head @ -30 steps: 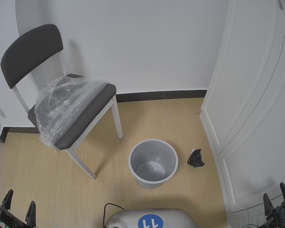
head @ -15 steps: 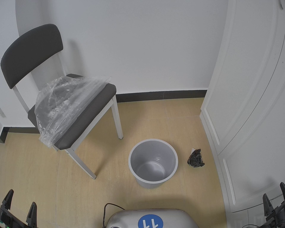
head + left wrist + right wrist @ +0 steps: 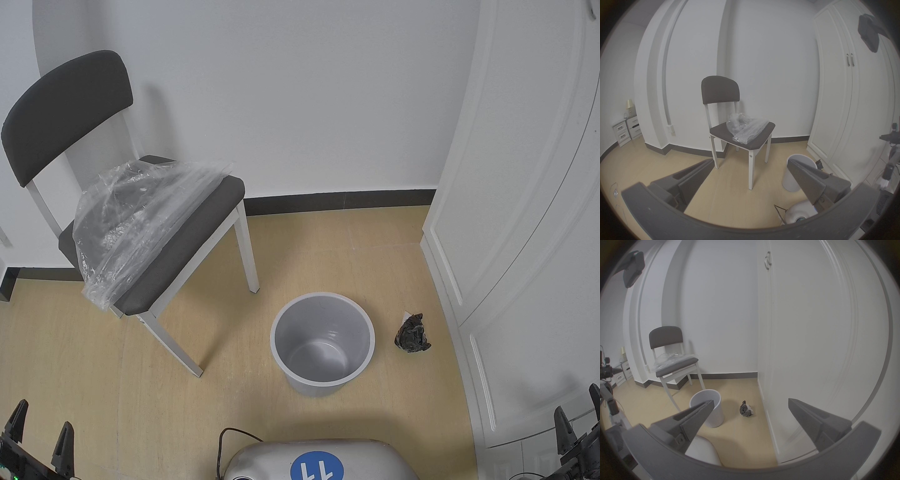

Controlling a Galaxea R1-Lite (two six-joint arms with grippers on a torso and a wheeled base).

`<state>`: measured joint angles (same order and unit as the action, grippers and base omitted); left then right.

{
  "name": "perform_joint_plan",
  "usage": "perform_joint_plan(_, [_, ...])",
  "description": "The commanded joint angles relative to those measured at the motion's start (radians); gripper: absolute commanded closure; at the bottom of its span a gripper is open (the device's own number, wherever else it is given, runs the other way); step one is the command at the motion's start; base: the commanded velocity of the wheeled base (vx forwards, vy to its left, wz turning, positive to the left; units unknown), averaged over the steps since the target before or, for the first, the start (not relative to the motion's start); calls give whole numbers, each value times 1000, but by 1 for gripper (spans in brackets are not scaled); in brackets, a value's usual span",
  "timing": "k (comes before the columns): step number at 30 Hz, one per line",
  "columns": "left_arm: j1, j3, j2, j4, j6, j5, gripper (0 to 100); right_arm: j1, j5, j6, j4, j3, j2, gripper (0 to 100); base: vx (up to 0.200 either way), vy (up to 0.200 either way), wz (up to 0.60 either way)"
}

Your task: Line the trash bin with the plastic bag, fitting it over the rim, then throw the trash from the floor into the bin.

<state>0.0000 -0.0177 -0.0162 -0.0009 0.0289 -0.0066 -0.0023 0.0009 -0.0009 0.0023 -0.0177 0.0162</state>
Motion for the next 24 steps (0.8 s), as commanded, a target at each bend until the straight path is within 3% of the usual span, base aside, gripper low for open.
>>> perform_joint_plan(1, [-2, 18, 16, -4, 3, 10, 0, 1, -1, 10, -1, 16, -16, 0, 0, 0, 0])
perform_joint_plan(5, [2, 18, 16, -2, -83, -29, 0, -1, 4, -42, 1, 15, -16, 0, 0, 0, 0])
perform_joint_plan(10, [2, 18, 16, -1, -49, -27, 0, -1, 4, -24, -4, 16, -16, 0, 0, 0, 0])
perform_joint_plan(11, [2, 18, 16, -2, -30, -18, 0, -1, -5, 2, -12, 13, -16, 0, 0, 0, 0])
perform_joint_plan(15, [2, 18, 16, -5, -1, 7, 0, 1, 13, 269, -150, -127, -7, 0, 0, 0, 0])
perform_joint_plan(18, [2, 18, 16, -13, -12, 0, 0, 2, 28, 223, -93, -160, 10, 0, 0, 0, 0])
perform_joint_plan(19, [0, -18, 16, -84, -14, -18, 0, 5, 30, 136, -38, -166, 18, 0, 0, 0, 0])
perform_joint_plan(20, [-2, -64, 15, -128, 3, -44, 0, 10, 33, 105, -18, -168, 24, 0, 0, 0, 0])
perform_joint_plan(24, [-5, -173, -21, -122, 42, -171, 0, 45, 36, 91, -28, -199, 137, 0, 0, 0, 0])
